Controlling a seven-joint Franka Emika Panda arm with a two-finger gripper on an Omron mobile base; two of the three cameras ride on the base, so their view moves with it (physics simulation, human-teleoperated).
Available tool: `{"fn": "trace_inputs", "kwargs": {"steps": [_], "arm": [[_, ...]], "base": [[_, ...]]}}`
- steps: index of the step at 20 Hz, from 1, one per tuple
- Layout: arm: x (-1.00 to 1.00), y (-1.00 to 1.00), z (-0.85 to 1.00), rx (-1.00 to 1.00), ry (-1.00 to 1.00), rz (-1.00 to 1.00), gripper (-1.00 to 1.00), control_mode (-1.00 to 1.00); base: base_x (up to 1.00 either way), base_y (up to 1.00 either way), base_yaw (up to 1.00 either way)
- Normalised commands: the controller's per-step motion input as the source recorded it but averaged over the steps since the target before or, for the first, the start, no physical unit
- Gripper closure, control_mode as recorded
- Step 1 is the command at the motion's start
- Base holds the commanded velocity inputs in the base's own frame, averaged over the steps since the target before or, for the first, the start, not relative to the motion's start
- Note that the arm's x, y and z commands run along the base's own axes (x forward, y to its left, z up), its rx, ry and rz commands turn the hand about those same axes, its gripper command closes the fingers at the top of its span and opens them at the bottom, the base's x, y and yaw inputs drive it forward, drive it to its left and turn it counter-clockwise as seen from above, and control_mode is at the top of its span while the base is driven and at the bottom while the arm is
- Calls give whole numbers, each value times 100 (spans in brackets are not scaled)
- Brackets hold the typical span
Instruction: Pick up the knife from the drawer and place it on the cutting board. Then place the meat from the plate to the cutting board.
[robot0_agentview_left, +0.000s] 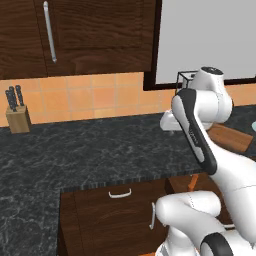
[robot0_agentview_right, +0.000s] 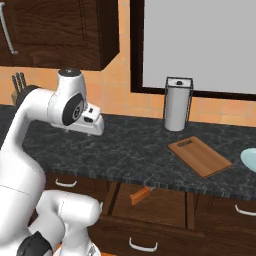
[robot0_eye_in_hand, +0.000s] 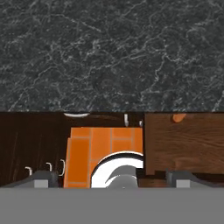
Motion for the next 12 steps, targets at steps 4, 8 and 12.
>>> {"fn": "trace_inputs", "kwargs": {"steps": [4, 8, 12], "arm": [[-50, -12, -55, 15, 0, 0, -100, -100], [-6, 0, -6, 3, -1, 0, -100, -100], [0, 0, -1, 1, 0, -1, -100, -100]], "base": [[0, 0, 0], [0, 0, 0], [0, 0, 0]]}}
